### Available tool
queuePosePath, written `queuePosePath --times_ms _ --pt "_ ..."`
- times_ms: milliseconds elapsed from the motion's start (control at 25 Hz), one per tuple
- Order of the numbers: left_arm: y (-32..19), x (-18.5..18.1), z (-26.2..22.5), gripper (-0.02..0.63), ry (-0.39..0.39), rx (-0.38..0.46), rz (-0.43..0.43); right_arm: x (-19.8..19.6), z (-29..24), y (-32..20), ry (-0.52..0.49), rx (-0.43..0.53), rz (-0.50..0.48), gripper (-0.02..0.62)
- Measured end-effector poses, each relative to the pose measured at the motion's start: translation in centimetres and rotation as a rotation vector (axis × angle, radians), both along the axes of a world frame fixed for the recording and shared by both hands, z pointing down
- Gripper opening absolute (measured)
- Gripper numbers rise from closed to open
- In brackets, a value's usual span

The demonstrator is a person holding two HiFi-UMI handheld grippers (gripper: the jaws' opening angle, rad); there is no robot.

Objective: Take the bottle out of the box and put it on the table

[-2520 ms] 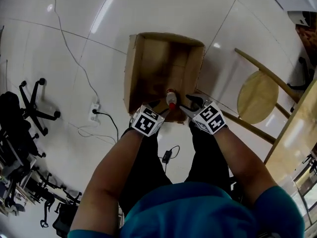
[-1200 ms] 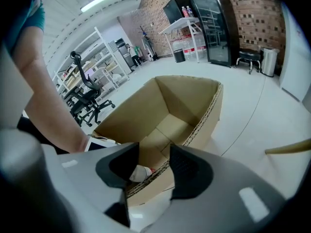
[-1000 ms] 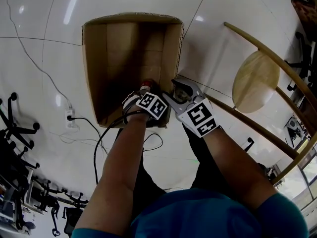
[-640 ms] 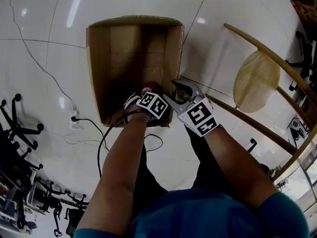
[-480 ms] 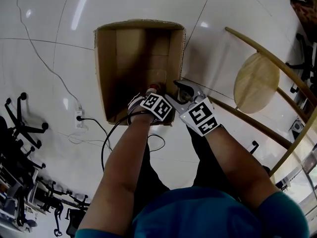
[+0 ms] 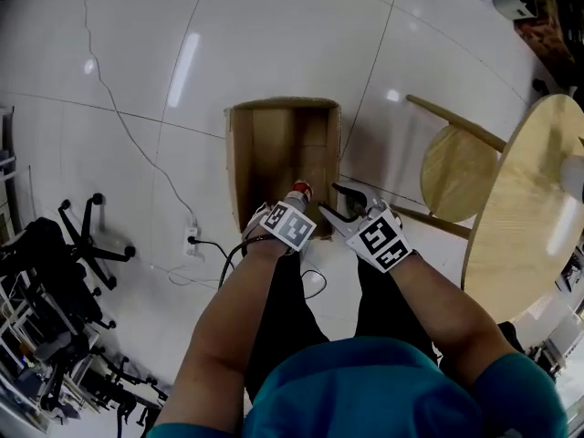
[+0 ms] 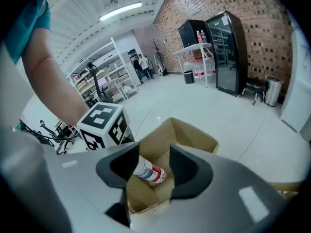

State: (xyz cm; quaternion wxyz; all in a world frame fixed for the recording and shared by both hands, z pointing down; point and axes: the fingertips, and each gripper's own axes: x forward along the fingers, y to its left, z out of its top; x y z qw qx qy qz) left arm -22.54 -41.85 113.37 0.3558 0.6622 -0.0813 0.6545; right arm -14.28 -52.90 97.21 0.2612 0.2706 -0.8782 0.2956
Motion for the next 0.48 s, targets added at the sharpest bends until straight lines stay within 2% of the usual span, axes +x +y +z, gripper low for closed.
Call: queuePosePath --times_ms 40,120,360,480 --pt "-1.6 -0.1 -5.2 0.276 0.009 0.019 -0.002 0.2 -5.2 -1.2 0.007 0.020 -0.012 0.186" --pt "-1.4 0.2 -11.6 0.276 0.015 0.052 0.004 1.2 -11.5 -0.6 0.003 0.050 -0.018 0.186" --pt "6.3 3.0 -23.8 0.276 -0.008 0.151 0.087 6.3 -24.0 8.6 -0.057 0.136 -0.029 0.184" --pt "10.1 3.3 -27.9 0.276 -0.042 0.233 0.117 8.0 -28.4 13.6 -0.089 0.209 -0.031 0.183"
